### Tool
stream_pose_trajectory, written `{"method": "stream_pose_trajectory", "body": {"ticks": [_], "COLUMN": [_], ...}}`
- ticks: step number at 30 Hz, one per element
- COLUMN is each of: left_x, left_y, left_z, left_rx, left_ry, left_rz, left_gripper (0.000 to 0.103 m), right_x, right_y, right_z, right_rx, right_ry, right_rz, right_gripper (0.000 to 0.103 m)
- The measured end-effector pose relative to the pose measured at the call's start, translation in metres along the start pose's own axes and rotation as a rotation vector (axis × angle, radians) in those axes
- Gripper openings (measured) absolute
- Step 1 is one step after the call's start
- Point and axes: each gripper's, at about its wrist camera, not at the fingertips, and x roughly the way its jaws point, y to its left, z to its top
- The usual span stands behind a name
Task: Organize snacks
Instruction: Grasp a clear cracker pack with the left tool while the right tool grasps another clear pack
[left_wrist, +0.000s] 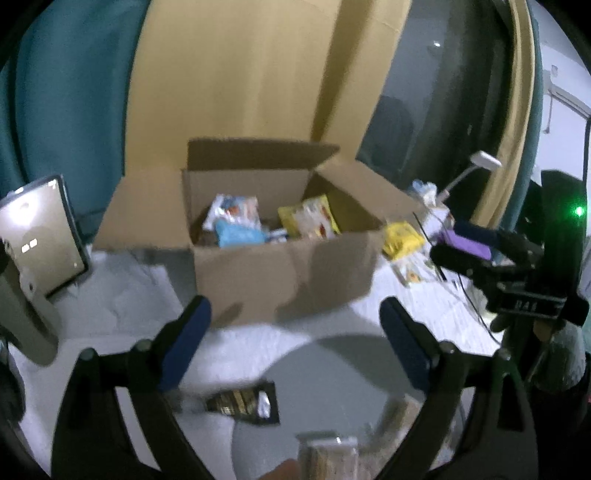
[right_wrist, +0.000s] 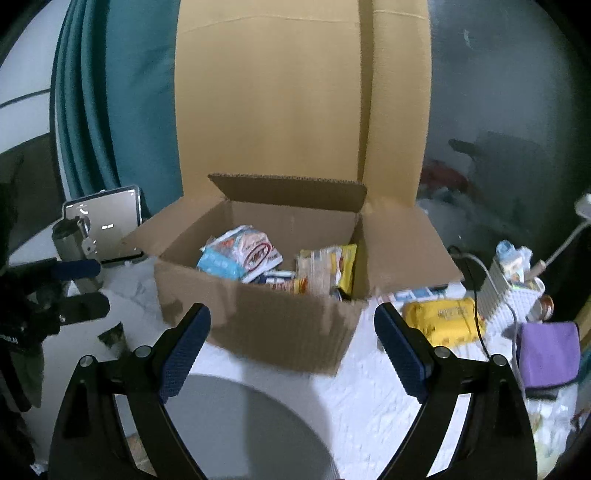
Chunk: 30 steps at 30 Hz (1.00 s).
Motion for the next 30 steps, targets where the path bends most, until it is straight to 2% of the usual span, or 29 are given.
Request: {"method": "stream_pose_trajectory", "body": {"ticks": [6,16,18,22,27,30], "left_x": [-0.007,-0.007,-0.005,-0.010,-0.009,-0.007], "left_y": [-0.014,-0.032,-0.035,-0.039,-0.041,-0.042], "left_z": [-0.042,-0.116,-0.127,-0.143,-0.160,-0.166], "left_rx": [-0.026,-0.070,-0.067,-0.024,-0.014,-0.022], "left_ry": [0.050,0.190,0.211,0.212,0.244,0.260], "left_rz": [-0.031,-0.097,-0.094,-0.025,-0.008,-0.022], "left_gripper": [0.097,0.097,0.097,0.097,0.097,0.097], "right_x": [-0.021,-0.039,-0.042,-0.050,-0.058,-0.062], "right_y": [0.009,0.024,0.021,0.016,0.013,0.010], "right_z": [-0.032,-0.102,-0.117,-0.144,-0.183,-0.203], "right_rx": [0.020,0.042,0.062,0.105,0.119,0.125], "right_ry": [0.033,0.140,0.157,0.185,0.248,0.288], "right_rz": [-0.007,-0.021,-0.032,-0.050,-0.060,-0.064], "right_gripper": [0.092,0.092,0.092,0.092,0.092,0.092]}}
